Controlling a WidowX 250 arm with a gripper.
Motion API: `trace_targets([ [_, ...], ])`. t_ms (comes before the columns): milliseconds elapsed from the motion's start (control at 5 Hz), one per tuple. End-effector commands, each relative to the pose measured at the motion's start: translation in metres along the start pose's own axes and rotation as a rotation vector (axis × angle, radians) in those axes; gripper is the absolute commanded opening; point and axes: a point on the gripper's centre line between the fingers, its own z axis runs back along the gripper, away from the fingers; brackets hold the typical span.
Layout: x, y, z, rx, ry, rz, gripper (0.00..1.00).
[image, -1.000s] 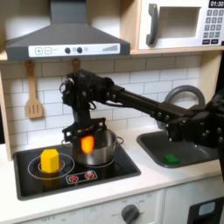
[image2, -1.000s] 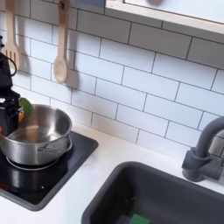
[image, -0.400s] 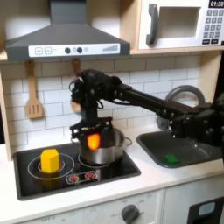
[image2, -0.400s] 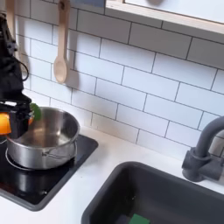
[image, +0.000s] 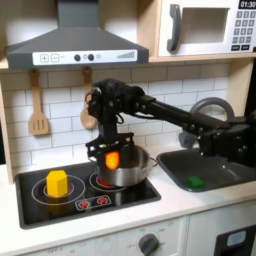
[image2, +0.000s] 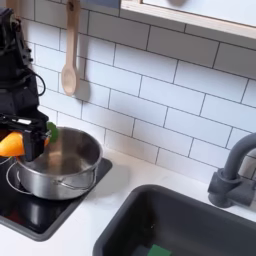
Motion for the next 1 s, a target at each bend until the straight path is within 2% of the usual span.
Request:
trace_targets([
  [0,0.005,0.000,0.009,0.001,-0.027,0.029,0.00],
  [400,0.010,-0.009,0.024,-0.013,-0.055,0.021,0.00],
  [800,0.012,-0.025,0.019,-0.048,-0.040,0.004,0.00],
])
